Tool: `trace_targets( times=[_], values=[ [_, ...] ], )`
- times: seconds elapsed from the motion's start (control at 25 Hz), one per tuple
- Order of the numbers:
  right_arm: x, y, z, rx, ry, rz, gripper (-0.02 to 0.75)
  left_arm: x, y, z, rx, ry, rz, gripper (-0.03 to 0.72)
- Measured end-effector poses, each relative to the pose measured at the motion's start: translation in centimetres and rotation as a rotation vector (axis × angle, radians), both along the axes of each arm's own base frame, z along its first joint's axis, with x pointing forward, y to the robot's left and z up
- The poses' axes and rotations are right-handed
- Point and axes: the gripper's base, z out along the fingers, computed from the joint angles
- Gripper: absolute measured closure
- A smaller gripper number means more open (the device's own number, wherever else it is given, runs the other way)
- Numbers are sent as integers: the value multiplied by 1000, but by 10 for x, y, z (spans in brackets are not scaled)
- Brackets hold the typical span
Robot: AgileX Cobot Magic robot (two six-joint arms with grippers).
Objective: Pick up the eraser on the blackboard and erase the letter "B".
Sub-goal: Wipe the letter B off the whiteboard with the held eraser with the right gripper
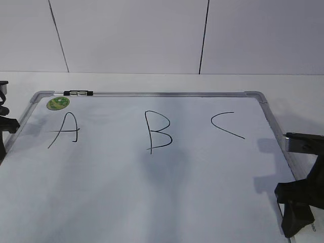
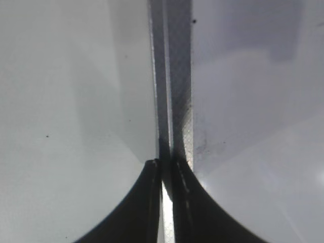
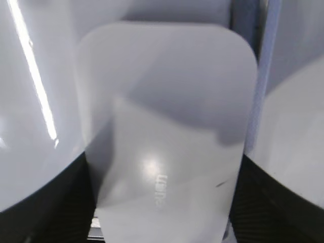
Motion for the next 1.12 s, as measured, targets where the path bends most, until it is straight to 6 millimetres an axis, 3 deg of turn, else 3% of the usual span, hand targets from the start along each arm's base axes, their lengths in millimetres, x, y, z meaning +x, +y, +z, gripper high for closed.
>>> trace_targets(
  times=[0.52,0.84,1.12],
  values=[
    [7,2,11,0,9,14,190,0,0,0,0,0,0,669],
    [21,3,36,-15,10,41,190,0,0,0,0,0,0,669],
    [48,11,74,15,-130,51,190,0,0,0,0,1,0,669]
  ],
)
